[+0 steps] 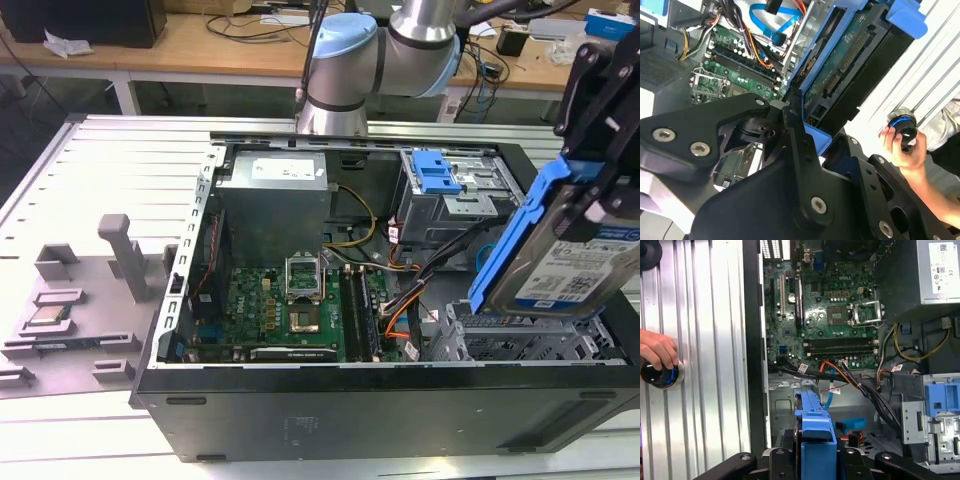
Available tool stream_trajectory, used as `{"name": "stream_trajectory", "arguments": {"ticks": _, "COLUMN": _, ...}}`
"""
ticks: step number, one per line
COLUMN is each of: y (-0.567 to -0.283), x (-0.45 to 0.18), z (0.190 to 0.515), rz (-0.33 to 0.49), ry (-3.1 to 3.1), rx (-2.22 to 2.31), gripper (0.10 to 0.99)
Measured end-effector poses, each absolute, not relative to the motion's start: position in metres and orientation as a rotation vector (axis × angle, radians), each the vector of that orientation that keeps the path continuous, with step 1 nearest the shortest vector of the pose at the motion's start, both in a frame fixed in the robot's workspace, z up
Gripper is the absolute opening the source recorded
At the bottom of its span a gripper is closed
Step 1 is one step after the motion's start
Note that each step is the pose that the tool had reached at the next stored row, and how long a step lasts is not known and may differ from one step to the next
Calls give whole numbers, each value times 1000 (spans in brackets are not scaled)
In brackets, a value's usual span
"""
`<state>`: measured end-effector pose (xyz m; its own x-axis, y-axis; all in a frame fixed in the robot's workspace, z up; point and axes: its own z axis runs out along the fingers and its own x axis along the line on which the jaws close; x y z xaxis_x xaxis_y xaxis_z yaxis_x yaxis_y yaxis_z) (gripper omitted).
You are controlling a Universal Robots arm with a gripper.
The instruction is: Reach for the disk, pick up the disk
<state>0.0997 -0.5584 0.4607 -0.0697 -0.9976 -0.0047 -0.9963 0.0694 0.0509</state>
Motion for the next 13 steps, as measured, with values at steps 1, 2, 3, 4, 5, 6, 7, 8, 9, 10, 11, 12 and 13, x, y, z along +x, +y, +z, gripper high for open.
{"name": "stream_trajectory", "arguments": {"ticks": 1, "y": -558, "x": 100, "z": 459, "rz": -63, "ry": -2273, "rx": 2122, "gripper": 369}}
{"name": "stream_trajectory", "arguments": {"ticks": 2, "y": -558, "x": 100, "z": 455, "rz": -63, "ry": -2273, "rx": 2122, "gripper": 369}}
{"name": "stream_trajectory", "arguments": {"ticks": 3, "y": -558, "x": 100, "z": 454, "rz": -62, "ry": -2269, "rx": 2126, "gripper": 369}}
{"name": "stream_trajectory", "arguments": {"ticks": 4, "y": -558, "x": 99, "z": 452, "rz": -63, "ry": -2264, "rx": 2132, "gripper": 369}}
{"name": "stream_trajectory", "arguments": {"ticks": 5, "y": -557, "x": 99, "z": 451, "rz": -62, "ry": -2256, "rx": 2140, "gripper": 369}}
{"name": "stream_trajectory", "arguments": {"ticks": 6, "y": -557, "x": 99, "z": 450, "rz": -62, "ry": -2249, "rx": 2146, "gripper": 369}}
{"name": "stream_trajectory", "arguments": {"ticks": 7, "y": -556, "x": 99, "z": 449, "rz": -62, "ry": -2246, "rx": 2150, "gripper": 369}}
{"name": "stream_trajectory", "arguments": {"ticks": 8, "y": -556, "x": 99, "z": 449, "rz": -62, "ry": -2245, "rx": 2150, "gripper": 369}}
{"name": "stream_trajectory", "arguments": {"ticks": 9, "y": -556, "x": 99, "z": 449, "rz": -62, "ry": -2245, "rx": 2150, "gripper": 369}}
{"name": "stream_trajectory", "arguments": {"ticks": 10, "y": -556, "x": 99, "z": 449, "rz": -62, "ry": -2245, "rx": 2151, "gripper": 369}}
{"name": "stream_trajectory", "arguments": {"ticks": 11, "y": -556, "x": 99, "z": 449, "rz": -62, "ry": -2244, "rx": 2151, "gripper": 369}}
{"name": "stream_trajectory", "arguments": {"ticks": 12, "y": -556, "x": 99, "z": 449, "rz": -62, "ry": -2244, "rx": 2151, "gripper": 369}}
{"name": "stream_trajectory", "arguments": {"ticks": 13, "y": -556, "x": 99, "z": 449, "rz": -62, "ry": -2244, "rx": 2152, "gripper": 369}}
